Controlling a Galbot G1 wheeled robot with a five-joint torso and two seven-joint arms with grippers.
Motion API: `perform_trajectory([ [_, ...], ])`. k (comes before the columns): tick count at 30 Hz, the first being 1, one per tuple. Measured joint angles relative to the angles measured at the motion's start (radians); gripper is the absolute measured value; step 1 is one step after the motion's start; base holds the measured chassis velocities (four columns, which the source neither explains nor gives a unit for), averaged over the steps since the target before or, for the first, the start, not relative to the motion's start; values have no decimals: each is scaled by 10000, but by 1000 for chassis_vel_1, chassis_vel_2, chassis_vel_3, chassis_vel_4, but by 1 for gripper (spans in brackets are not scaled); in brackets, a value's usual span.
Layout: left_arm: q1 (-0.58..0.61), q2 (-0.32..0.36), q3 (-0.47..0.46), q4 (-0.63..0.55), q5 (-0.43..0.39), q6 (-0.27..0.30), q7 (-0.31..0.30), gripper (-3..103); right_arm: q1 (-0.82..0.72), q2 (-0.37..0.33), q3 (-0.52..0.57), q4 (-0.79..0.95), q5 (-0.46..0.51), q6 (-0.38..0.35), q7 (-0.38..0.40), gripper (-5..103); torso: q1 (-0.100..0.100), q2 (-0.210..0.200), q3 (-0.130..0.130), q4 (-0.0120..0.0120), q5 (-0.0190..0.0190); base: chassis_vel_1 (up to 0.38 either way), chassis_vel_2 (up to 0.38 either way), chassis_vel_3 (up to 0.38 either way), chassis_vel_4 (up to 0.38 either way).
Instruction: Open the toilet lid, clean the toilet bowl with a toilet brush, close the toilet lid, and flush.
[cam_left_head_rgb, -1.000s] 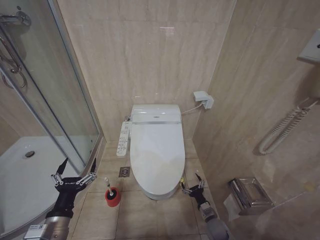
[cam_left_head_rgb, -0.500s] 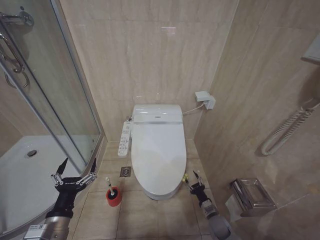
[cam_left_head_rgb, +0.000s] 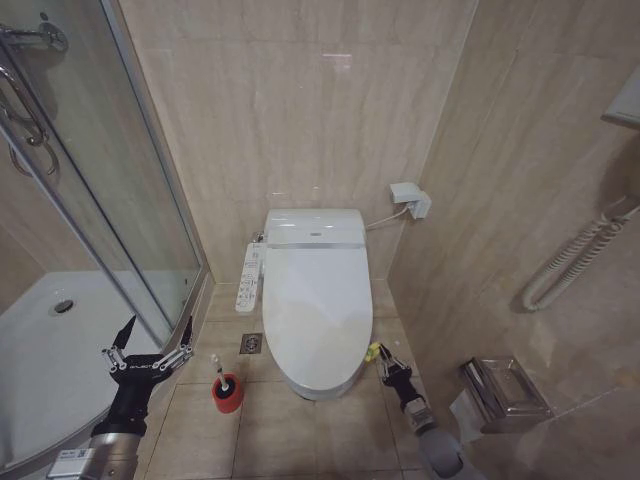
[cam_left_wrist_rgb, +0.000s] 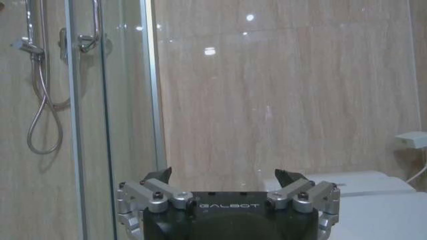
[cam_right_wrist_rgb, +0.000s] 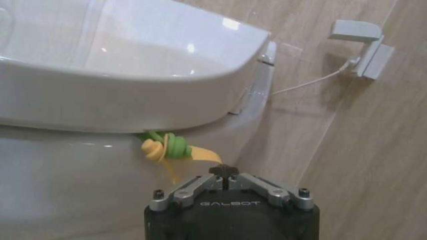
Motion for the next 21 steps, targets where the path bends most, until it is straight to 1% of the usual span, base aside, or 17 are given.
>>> perform_trajectory([
  [4, 0, 0, 0, 0, 0, 0, 0, 100, -36, -21, 83, 50, 1, 4, 69, 11, 0, 0, 0, 1, 0, 0, 0, 0, 0],
  [5, 0, 0, 0, 0, 0, 0, 0, 100, -55, -21, 113, 73, 1, 4, 110, 0, 0, 0, 0, 1, 0, 0, 0, 0, 0],
  [8, 0, 0, 0, 0, 0, 0, 0, 100, -93, -4, 172, 121, 4, 0, 199, 0, 0, 0, 0, 1, 1, 0, 0, 0, 0],
  [12, 0, 0, 0, 0, 0, 0, 0, 100, -250, 81, 367, 421, 112, -180, 645, 0, 0, 0, 0, 4, 3, 0, 0, 0, 0],
  [14, 0, 0, 0, 0, 0, 0, 0, 100, -294, 114, 433, 537, 185, -229, 746, 0, -1, 0, 0, 4, 3, 0, 0, 0, 0],
  [19, 0, 0, 0, 0, 0, 0, 0, 100, -546, 329, 859, 1256, 796, -442, 935, 0, 0, 0, 0, 6, 4, 0, 0, 0, 0],
  [21, 0, 0, 0, 0, 0, 0, 0, 100, -694, 381, 1003, 1669, 1215, -576, 1011, 0, 0, 0, 0, 0, 0, 0, 0, 0, 0],
])
